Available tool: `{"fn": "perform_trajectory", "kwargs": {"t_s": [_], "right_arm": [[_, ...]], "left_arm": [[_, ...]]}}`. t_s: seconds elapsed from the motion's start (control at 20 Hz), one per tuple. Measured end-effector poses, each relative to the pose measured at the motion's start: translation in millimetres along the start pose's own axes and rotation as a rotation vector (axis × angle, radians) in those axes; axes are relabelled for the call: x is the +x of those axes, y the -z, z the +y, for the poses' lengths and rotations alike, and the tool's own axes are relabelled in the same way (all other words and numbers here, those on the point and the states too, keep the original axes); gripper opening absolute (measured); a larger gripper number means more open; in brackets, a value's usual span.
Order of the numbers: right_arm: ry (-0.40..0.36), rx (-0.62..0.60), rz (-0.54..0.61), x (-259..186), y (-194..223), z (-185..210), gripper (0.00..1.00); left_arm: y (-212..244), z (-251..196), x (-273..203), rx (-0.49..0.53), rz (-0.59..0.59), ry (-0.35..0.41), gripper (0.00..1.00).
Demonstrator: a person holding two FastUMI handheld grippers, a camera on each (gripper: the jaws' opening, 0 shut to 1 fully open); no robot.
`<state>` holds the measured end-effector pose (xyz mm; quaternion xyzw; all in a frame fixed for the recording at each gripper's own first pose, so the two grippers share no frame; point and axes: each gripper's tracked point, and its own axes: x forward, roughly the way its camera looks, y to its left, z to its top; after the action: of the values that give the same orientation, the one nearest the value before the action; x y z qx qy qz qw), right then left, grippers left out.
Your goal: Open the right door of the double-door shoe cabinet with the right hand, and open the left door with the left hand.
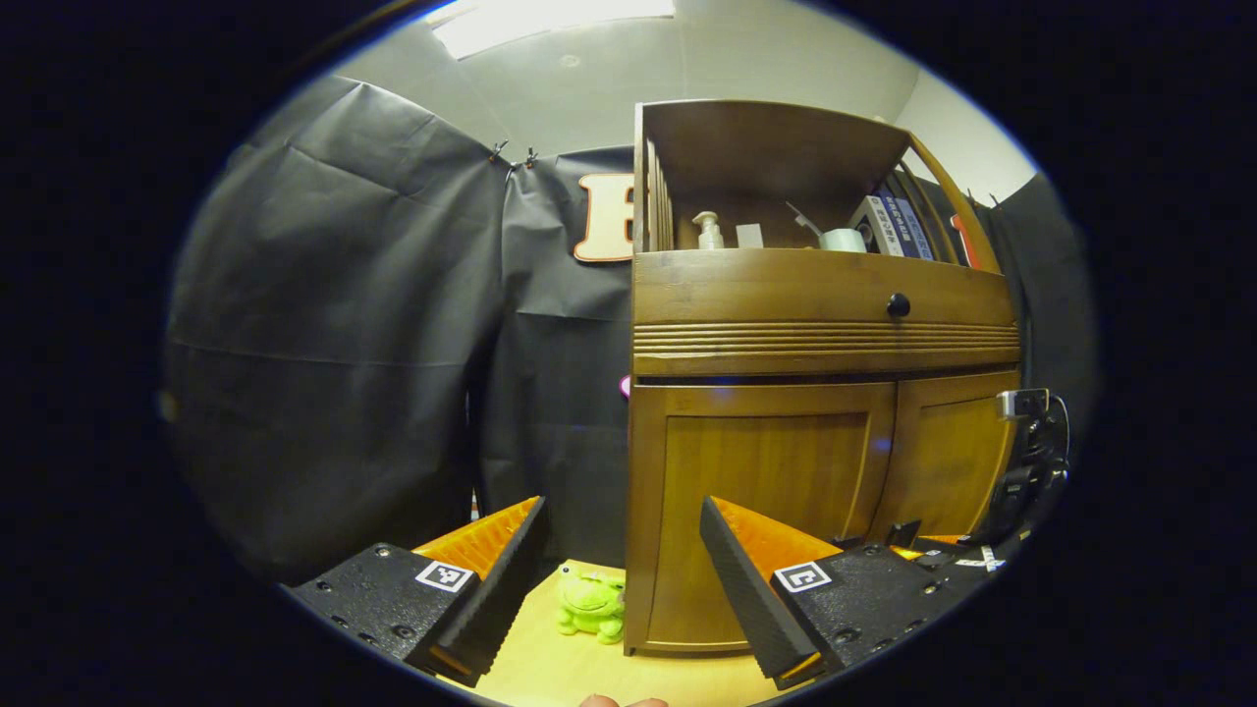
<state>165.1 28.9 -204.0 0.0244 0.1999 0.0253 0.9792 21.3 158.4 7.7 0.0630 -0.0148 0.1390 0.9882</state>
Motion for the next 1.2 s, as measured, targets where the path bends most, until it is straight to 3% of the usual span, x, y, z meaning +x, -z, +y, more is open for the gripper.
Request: {"fn": "perform_trajectory", "kwargs": {"t_s": [0.35, 0.45, 0.5, 0.55, 0.7, 0.75, 0.8, 0.85, 0.9, 1.05, 1.2], "right_arm": [[0.017, -0.008, 0.035, -9.2, -2.3, -1.2, 0.44], [0.033, -0.046, 0.022, -9.9, -8.6, 1.6, 0.31], [0.037, -0.047, 0.024, -6.9, -7.3, 3.8, 0.32], [0.036, -0.039, 0.022, -5.6, -4.8, 4.1, 0.26], [0.035, -0.033, 0.016, -12.7, -9.1, 0.4, 0.27], [0.04, -0.04, 0.012, -16.3, -11.8, 0.1, 0.26], [0.045, -0.045, 0.011, -19.5, -15.0, 0.4, 0.26], [0.048, -0.045, 0.01, -22.1, -19.1, 2.8, 0.27], [0.05, -0.041, 0.01, -24.4, -21.8, 2.6, 0.27], [0.061, -0.034, 0.009, -28.2, -27.5, 0.3, 0.27], [0.078, -0.033, 0.006, -27.8, -30.6, 3.7, 0.26]], "left_arm": [[4.7, 19.9, 8.7, 0.002, 0.017, -0.046, 0.92], [5.5, 21.4, 7.7, 0.001, 0.017, -0.05, 0.92], [5.6, 20.6, 7.9, -0.001, 0.019, -0.048, 0.92], [5.8, 19.7, 6.6, -0.004, 0.02, -0.044, 0.92], [4.7, 16.3, 2.8, -0.008, 0.021, -0.033, 0.96], [4.5, 14.7, 0.2, -0.009, 0.019, -0.029, 0.92], [3.3, 13.3, -1.9, -0.009, 0.017, -0.026, 0.96], [2.9, 11.8, -3.5, -0.01, 0.015, -0.022, 0.92], [1.5, 9.1, -5.6, -0.012, 0.014, -0.016, 0.96], [-0.3, -2.8, -12.5, -0.022, 0.01, 0.015, 0.92], [-1.5, -16.9, -21.0, -0.026, 0.007, 0.051, 0.96]]}}
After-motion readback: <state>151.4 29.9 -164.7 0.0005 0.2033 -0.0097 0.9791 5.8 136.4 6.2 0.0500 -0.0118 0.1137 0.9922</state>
